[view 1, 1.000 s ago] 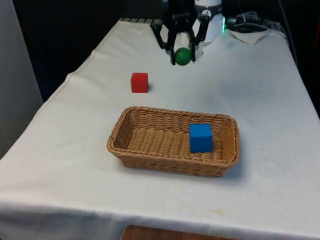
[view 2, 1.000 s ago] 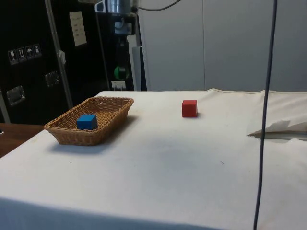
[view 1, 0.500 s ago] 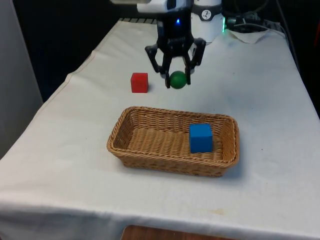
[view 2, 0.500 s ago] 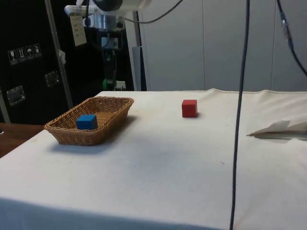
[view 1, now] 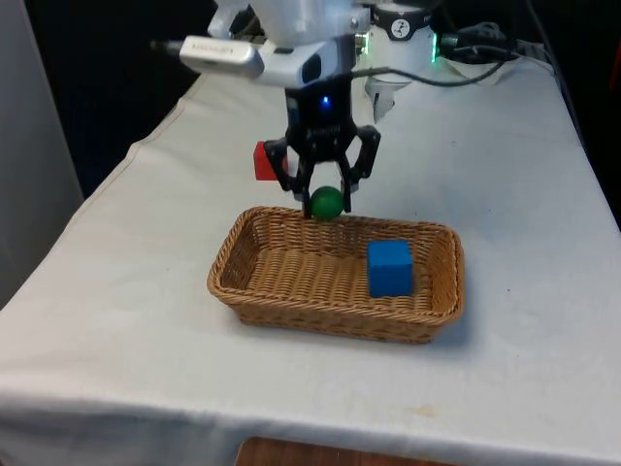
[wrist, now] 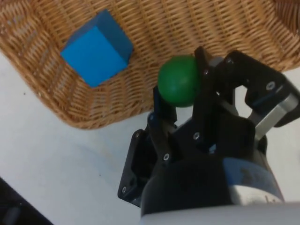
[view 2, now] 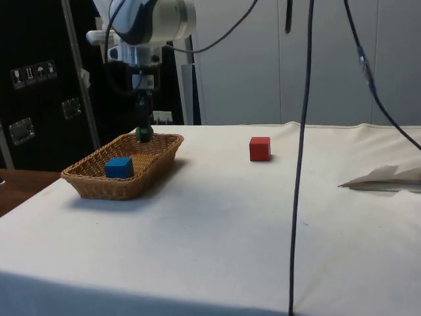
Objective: Place all non-red objects into the basket.
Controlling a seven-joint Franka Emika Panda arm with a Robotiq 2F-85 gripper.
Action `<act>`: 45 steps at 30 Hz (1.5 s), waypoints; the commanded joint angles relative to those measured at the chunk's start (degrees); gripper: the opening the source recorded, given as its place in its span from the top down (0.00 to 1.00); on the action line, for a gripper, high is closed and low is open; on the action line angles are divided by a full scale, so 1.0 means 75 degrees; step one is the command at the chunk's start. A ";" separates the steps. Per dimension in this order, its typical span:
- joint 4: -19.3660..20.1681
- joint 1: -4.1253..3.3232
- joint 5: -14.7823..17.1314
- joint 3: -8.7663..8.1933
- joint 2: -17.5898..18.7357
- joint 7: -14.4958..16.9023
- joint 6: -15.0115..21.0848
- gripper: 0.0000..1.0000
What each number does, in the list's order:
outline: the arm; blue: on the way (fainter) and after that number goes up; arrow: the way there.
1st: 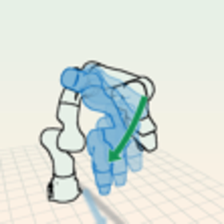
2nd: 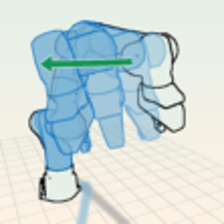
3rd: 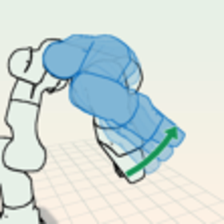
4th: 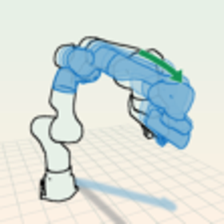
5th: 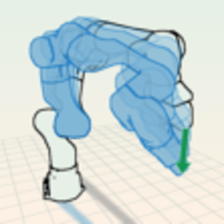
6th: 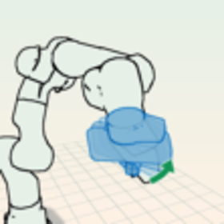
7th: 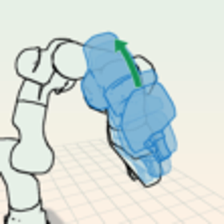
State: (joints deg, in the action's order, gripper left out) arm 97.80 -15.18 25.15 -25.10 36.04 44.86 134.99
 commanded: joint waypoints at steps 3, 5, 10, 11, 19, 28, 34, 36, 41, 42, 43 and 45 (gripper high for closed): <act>-0.0122 0.0038 0.0130 0.0046 0.0283 0.0076 0.0084 1.00; -0.0099 0.0000 0.0076 0.0000 0.0283 0.0031 0.0053 1.00; -0.0191 0.0046 0.0176 0.0069 0.0542 0.0076 0.0222 1.00; -0.0199 0.0046 0.0183 0.0069 0.0588 0.0076 0.0244 1.00; -0.0328 0.0038 0.0290 0.0069 0.0940 0.0084 0.0351 1.00; -0.0413 0.0046 0.0328 0.0061 0.1062 0.0092 0.0351 0.52; -0.0420 0.0046 0.0336 0.0061 0.1077 0.0092 0.0351 0.00; -0.0420 0.0046 0.0336 0.0061 0.1077 0.0092 0.0351 0.00; -0.0413 0.0031 0.0321 0.0023 0.1031 0.0046 0.0306 0.00; -0.0397 -0.0008 0.0313 -0.0031 0.0955 -0.0053 0.0252 0.00; -0.0390 -0.0023 0.0313 -0.0053 0.0917 -0.0099 0.0237 0.00; -0.0374 -0.0046 0.0298 -0.0092 0.0840 -0.0206 0.0183 0.00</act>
State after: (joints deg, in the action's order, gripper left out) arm 94.60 -15.24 27.56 -25.44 42.91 43.83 136.59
